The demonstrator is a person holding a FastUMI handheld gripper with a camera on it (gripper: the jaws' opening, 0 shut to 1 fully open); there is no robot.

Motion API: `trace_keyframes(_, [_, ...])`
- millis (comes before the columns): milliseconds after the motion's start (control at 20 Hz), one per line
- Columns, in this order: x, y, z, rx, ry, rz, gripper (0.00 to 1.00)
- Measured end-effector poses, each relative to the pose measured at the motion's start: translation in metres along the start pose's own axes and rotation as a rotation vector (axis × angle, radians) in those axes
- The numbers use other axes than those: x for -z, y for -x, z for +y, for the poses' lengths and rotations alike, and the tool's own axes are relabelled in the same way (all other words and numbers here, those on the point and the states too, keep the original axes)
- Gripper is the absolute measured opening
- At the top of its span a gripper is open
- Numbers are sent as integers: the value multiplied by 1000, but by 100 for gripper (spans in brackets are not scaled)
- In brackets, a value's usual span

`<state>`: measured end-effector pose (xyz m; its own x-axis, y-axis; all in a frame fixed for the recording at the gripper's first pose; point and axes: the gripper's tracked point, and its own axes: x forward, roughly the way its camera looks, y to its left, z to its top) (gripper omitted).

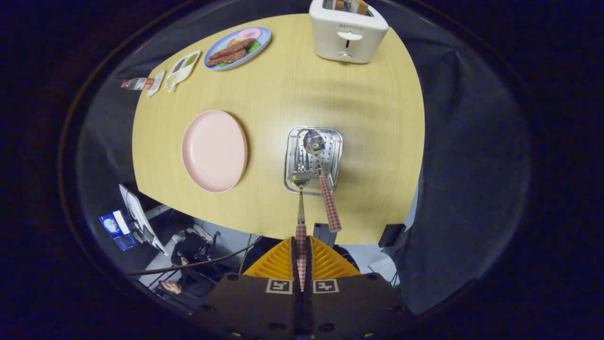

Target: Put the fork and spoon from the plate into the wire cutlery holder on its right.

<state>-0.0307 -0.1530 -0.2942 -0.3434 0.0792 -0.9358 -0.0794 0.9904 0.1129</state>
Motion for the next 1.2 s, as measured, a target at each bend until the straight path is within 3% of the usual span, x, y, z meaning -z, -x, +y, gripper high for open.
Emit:
trace_keyframes(250, [-29,-2,2,42,-22,15,1])
trace_keyframes(600, [-23,-10,1,126,64,146,2])
trace_keyframes(850, [-28,-21,9,134,145,215,2])
trace_keyframes(1000, [-36,-32,2,186,84,212,2])
trace_keyframes(1200, [-35,-35,0,184,62,211,5])
